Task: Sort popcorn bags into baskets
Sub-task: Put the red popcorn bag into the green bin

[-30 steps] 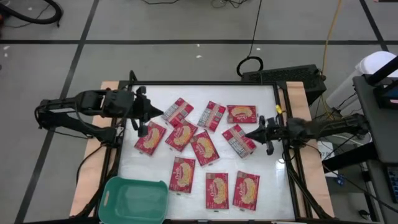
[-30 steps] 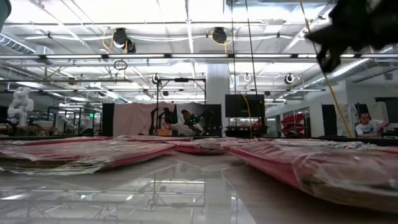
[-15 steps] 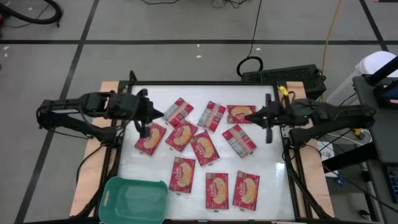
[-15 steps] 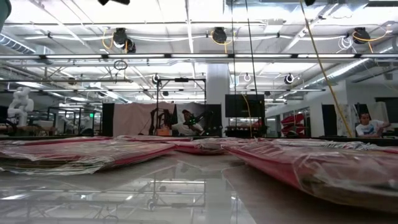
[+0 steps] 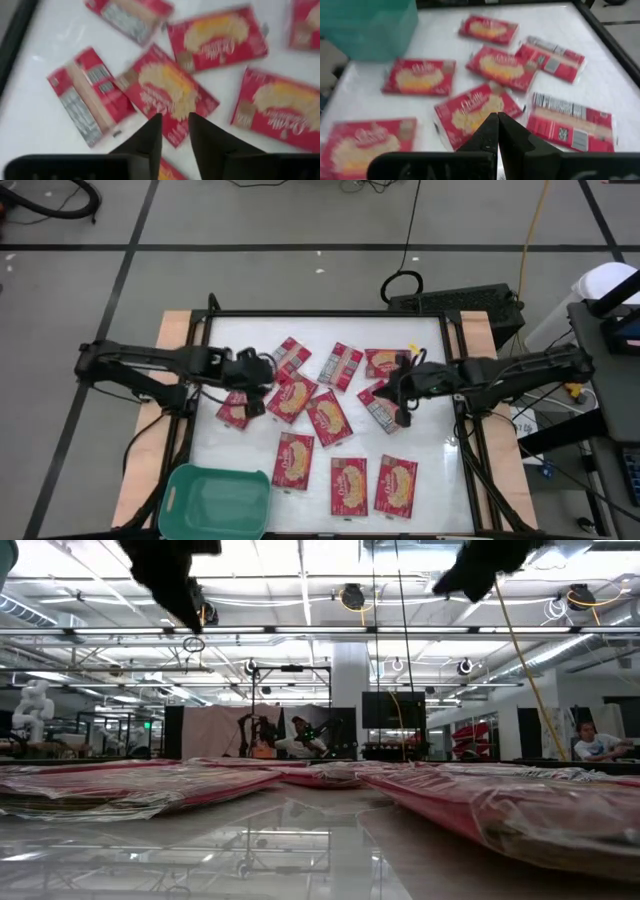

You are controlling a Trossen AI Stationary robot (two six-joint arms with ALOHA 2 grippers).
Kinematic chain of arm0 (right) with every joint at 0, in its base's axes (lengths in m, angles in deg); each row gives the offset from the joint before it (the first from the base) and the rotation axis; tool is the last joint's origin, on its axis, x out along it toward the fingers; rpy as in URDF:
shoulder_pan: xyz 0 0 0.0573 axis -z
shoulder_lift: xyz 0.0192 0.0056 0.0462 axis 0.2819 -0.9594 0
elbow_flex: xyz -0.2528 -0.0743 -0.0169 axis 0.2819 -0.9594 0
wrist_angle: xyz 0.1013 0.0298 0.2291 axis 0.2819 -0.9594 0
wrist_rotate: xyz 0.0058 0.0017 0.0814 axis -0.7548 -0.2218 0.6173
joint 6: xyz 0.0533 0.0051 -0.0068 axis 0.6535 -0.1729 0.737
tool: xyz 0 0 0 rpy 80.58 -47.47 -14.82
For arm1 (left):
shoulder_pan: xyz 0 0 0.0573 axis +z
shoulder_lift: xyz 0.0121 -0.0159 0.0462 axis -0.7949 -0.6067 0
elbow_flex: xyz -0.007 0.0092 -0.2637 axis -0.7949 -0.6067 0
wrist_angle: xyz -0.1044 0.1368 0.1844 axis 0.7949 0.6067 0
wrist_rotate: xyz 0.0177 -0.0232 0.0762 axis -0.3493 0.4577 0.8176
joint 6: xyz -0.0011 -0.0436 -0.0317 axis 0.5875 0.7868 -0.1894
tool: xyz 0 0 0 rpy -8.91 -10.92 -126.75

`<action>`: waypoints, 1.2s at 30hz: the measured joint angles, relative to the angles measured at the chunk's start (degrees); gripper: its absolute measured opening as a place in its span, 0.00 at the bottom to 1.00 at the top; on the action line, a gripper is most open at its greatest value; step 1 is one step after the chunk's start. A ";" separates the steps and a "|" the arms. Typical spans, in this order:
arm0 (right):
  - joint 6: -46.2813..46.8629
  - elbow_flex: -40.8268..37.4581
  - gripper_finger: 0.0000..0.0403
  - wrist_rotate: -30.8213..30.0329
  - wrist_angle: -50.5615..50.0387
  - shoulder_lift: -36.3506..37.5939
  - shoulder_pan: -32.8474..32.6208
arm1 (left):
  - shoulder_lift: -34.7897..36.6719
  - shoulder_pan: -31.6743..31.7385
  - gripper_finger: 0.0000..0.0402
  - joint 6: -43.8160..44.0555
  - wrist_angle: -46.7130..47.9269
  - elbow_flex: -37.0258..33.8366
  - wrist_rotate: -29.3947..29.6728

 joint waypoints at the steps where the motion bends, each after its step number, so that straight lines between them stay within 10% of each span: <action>1: -0.74 -1.79 0.00 -0.01 1.56 -0.05 0.00 | -1.35 -0.01 0.30 -0.24 0.42 -0.55 -0.67; 25: -5.22 -29.40 0.00 1.09 41.04 0.30 -0.05 | -15.60 -2.82 0.68 8.76 -14.48 -17.33 0.53; 36: -4.55 -33.42 0.00 5.86 48.20 0.32 -0.15 | -15.33 -2.97 0.51 5.71 -26.24 -24.28 -0.08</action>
